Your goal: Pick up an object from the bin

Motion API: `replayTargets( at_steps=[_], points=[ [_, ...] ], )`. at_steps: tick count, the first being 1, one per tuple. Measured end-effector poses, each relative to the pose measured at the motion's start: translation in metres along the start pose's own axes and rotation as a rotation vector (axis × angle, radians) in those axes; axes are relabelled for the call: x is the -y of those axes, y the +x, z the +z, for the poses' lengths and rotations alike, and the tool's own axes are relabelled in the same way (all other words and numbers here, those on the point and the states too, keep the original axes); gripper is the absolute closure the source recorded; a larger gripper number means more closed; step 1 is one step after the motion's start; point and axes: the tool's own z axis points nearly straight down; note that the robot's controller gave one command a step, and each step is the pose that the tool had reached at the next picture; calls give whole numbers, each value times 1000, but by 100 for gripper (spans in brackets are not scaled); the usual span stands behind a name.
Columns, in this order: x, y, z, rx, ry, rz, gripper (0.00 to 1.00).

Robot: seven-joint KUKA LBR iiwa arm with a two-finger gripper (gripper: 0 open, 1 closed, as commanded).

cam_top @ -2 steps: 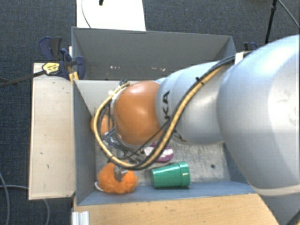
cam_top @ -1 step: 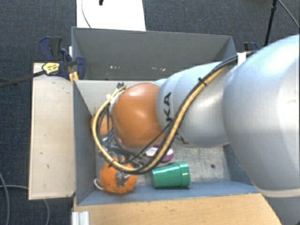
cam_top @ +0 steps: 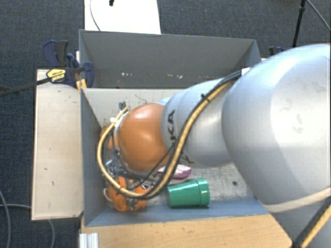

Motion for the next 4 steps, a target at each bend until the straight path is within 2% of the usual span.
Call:
replayTargets(
  at_steps=[1,3,4],
  points=[
    [-5,1,1,-12,-8,-165,100],
    [-6,3,-4,-16,-9,-165,100],
    [-5,4,-24,-22,-9,-163,100]
  ],
)
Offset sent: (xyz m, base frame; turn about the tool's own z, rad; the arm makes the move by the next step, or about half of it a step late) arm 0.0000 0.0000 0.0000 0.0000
